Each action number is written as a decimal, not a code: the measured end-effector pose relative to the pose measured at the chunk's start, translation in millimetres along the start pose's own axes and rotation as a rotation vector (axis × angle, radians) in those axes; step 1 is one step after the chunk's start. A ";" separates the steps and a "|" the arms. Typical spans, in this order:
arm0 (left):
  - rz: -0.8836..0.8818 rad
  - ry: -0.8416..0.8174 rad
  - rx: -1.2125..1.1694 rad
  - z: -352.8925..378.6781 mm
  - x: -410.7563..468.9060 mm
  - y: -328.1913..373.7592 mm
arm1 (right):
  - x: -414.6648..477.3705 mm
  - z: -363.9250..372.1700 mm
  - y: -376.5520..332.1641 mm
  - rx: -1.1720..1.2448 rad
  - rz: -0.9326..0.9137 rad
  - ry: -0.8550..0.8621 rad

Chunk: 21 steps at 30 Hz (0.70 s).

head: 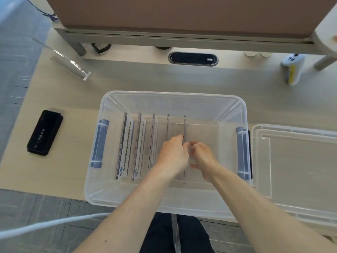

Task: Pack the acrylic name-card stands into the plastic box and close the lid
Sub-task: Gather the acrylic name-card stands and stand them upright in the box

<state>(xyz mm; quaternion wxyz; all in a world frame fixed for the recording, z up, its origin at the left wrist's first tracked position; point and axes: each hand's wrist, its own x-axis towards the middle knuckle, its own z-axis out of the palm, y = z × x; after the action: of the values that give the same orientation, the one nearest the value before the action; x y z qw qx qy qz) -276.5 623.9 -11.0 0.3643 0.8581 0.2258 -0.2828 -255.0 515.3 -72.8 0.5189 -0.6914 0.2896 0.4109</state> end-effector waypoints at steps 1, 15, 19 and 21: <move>0.002 0.001 -0.003 -0.9 0.9 -0.4 | 0.4 1.1 0.4 0.006 -0.005 -0.005; -0.001 0.040 0.059 -1.4 -0.7 -2.7 | 0.8 6.4 0.5 0.045 -0.037 -0.028; -0.010 0.043 0.069 -0.7 -2.3 -1.3 | -0.6 6.2 1.0 0.044 -0.029 -0.045; -0.007 0.049 0.065 -0.8 -2.6 -1.3 | -1.0 6.1 2.0 0.037 -0.033 -0.055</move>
<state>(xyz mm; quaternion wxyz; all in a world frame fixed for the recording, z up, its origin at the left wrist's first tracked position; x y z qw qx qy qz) -278.9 624.8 -9.5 0.3296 0.8753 0.2284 -0.2703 -258.7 520.6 -73.6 0.5459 -0.6749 0.2715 0.4157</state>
